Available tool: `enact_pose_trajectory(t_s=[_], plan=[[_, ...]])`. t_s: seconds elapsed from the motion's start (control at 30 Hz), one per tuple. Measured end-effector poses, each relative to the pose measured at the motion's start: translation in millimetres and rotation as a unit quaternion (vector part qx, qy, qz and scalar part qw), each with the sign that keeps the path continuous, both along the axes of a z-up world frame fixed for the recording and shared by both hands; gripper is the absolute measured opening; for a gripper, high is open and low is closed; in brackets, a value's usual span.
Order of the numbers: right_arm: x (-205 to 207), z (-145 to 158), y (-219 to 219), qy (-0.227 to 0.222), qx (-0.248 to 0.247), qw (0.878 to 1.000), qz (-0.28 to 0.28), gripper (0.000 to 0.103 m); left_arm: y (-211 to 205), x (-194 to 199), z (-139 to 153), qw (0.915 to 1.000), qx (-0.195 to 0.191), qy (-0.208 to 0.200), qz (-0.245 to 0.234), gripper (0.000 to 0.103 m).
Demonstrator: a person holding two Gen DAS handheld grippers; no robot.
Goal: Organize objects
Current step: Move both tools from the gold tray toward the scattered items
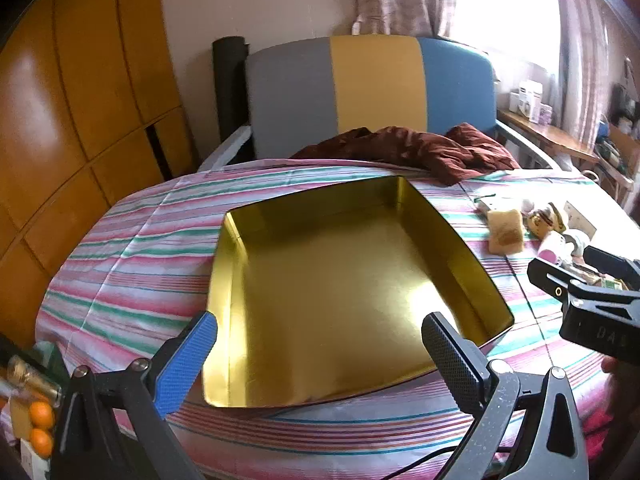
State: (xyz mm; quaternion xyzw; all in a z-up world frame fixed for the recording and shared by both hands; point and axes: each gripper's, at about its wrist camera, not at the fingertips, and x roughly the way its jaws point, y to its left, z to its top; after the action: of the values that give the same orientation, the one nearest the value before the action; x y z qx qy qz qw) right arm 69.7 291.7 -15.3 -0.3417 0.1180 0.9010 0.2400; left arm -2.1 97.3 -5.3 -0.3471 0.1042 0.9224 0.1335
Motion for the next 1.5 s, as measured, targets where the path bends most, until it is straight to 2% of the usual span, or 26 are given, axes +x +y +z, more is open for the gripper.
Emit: enact_pose_trajectory(t_s=[0.4,0.57,0.73,0.9,1.03,1.2,1.33,1.5], plan=[[28,6,33,0.002,-0.006,0.999,-0.054,0.103,38,4,0,0.9978,-0.002,-0.002,-0.067,0.103],[56,13,64,0.002,-0.035,0.996,-0.084,0.103,56,4,2,0.9883,0.057,-0.049,-0.132,0.103],[106,25,105,-0.012,-0.064,0.989,-0.135,0.103,92,13,4,0.9811,0.043,-0.037,-0.185,0.103],[149,23,131,-0.063,-0.076,0.981,-0.165,0.103,124,12,-1,0.9671,0.056,-0.076,-0.236,0.103],[167,12,135,-0.104,-0.079,0.978,-0.16,0.103,159,15,-6,0.9512,0.057,-0.102,-0.286,0.103],[175,1,134,-0.13,-0.088,0.977,-0.145,0.103,200,24,-19,0.9316,0.037,-0.118,-0.342,0.103],[176,-5,131,-0.143,-0.092,0.977,-0.125,0.103,235,30,-35,0.9114,0.025,-0.147,-0.384,0.103],[170,-13,125,-0.194,-0.083,0.975,-0.072,0.103,264,31,-52,0.9007,0.015,-0.157,-0.405,0.103]])
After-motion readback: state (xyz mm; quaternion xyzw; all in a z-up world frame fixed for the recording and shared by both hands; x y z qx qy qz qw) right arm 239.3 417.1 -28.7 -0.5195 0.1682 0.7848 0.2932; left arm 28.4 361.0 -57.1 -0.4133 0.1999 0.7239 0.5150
